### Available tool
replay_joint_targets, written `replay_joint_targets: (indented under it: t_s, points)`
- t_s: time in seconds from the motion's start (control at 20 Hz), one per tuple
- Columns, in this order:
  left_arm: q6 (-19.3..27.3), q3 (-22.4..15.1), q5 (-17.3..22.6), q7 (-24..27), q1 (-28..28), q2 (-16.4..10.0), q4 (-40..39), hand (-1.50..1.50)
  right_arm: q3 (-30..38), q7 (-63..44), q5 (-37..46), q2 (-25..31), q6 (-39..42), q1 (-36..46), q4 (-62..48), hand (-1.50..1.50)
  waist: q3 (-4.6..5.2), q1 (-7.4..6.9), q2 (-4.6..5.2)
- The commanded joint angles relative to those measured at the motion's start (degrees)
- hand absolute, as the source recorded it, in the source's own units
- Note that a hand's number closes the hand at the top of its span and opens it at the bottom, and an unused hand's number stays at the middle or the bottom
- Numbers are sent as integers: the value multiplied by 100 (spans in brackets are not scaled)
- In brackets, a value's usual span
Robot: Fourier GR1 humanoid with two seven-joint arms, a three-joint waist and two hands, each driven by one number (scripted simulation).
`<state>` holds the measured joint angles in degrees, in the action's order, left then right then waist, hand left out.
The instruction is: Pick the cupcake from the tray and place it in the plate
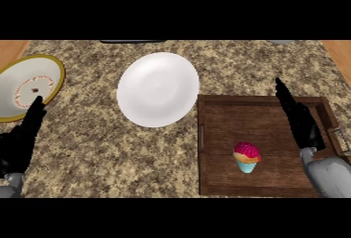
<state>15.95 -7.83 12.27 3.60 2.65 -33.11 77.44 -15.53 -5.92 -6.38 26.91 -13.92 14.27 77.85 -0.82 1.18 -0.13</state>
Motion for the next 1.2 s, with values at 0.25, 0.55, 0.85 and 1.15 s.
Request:
replay_joint_targets:
  t_s: [0.25, 0.55, 0.85, 1.15]
  points:
    - [-354, -362, 136, 346, 474, 625, 212, 0, -210, -2754, -1520, -1677, 201, 355, -849, 150, 104, -443, 214]
    - [-673, -370, 381, 459, 154, 819, 11, 0, -1215, -3858, 651, -1671, -1190, 947, -565, -150, 97, -214, 10]
    - [-759, -266, 235, 699, -48, 1015, -101, 0, -1465, -5162, 1421, -867, -804, 799, 1142, -150, 88, -85, -10]
    - [-878, -45, 226, 570, 141, 933, -221, 0, -1154, -6452, 1448, -235, 246, 1331, 1775, -150, 91, -62, -10]
